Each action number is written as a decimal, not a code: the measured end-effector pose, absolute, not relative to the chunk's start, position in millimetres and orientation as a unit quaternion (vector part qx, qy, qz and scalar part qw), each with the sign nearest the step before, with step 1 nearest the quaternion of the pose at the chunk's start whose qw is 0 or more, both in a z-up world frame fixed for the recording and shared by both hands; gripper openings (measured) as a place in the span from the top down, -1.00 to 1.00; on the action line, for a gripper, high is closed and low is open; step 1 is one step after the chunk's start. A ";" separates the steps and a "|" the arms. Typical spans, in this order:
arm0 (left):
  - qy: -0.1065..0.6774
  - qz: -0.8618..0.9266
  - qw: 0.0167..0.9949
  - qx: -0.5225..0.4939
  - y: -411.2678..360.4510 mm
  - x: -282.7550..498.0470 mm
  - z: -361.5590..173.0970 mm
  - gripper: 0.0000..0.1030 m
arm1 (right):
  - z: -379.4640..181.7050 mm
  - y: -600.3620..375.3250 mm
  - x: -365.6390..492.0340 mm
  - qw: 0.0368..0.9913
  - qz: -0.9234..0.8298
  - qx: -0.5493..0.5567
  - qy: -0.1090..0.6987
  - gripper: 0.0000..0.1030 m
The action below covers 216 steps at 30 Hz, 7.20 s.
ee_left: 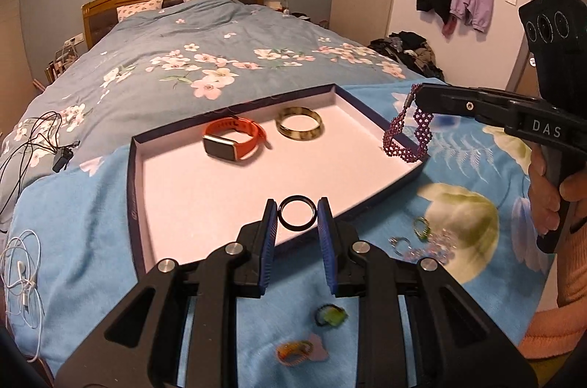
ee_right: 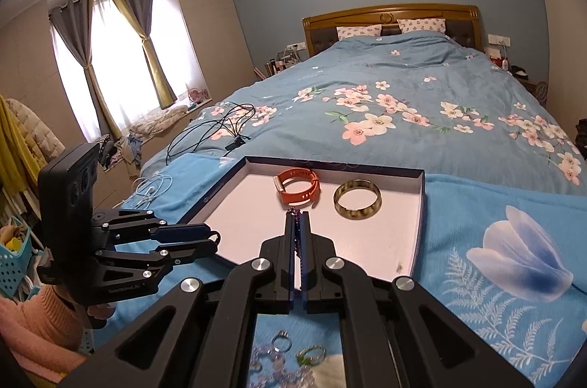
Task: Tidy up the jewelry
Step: 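Lower the black ring into the box with the left tool while the right tool places the purple bracelet, then lift both open tools out of the box, then move the left tool toward the small rings while the right tool approaches the crystal bracelet, then close the left tool on the yellow multicolour ring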
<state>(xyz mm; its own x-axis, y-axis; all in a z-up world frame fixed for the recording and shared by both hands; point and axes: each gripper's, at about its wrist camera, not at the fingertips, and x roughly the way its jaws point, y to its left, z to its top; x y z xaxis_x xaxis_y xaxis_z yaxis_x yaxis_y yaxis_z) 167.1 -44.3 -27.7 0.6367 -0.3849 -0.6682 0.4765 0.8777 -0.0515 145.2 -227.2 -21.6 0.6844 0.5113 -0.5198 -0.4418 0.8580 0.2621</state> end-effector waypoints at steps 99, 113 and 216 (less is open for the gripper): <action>0.376 -0.149 0.913 0.049 -23.2 230.7 -35.7 0.06 | -96.1 -188.4 220.0 0.876 0.208 -0.083 0.427 0.74; 0.367 -0.154 0.916 0.047 -3.2 184.7 -35.9 0.02 | -80.6 -205.6 214.9 0.898 0.181 -0.045 0.398 0.78; 0.406 -0.210 0.885 0.095 -5.8 90.3 -74.3 0.25 | -104.6 -225.5 72.5 0.871 0.251 0.048 0.420 0.29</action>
<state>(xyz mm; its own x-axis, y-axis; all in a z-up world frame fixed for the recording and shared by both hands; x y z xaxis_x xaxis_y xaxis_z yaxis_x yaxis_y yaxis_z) 90.3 -5.8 -74.3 0.5830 -0.2943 -0.7573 0.4479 0.8941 -0.0026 72.5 -225.5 -104.6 0.5208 0.4770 -0.7080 -0.3963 0.8697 0.2944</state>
